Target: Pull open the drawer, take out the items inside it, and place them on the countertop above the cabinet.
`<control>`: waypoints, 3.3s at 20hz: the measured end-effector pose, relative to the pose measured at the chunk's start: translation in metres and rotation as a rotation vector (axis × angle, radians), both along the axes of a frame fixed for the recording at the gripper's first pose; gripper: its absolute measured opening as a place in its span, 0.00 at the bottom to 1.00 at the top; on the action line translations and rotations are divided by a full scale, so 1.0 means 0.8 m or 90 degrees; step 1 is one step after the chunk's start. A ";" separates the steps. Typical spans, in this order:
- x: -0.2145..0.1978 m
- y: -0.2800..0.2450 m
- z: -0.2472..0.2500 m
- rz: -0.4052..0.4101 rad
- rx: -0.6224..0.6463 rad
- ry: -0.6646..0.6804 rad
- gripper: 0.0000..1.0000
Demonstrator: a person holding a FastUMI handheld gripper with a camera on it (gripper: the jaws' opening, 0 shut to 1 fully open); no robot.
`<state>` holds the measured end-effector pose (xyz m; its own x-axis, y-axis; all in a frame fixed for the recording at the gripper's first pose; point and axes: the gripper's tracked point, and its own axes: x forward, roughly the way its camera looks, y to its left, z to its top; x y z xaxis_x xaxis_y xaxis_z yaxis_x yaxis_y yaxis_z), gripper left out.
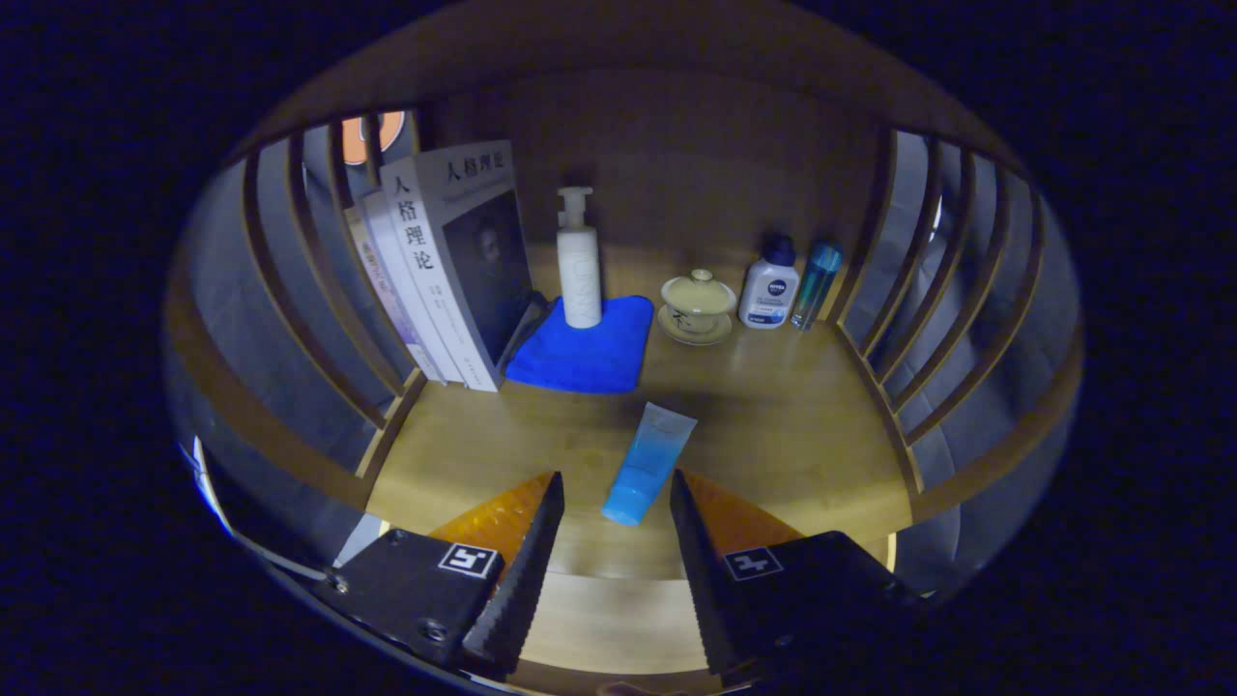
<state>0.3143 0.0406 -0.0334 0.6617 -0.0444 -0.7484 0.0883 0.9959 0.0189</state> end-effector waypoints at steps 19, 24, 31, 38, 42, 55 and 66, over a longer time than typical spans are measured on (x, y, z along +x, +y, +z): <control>-0.199 0.006 0.048 0.077 0.040 -0.130 0.69; -0.264 0.006 0.038 0.083 0.065 -0.180 0.67; -0.333 -0.012 0.021 0.065 0.067 -0.234 0.97; -0.388 -0.010 -0.029 0.077 0.066 -0.255 0.98; -0.409 -0.012 -0.068 0.082 0.030 -0.248 0.98; -0.419 -0.016 -0.137 0.066 -0.006 -0.305 0.98; -0.388 -0.005 -0.207 0.048 -0.030 -0.271 0.98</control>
<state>0.0042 0.0366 -0.1990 0.9133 -0.0112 -0.4071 0.0090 0.9999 -0.0073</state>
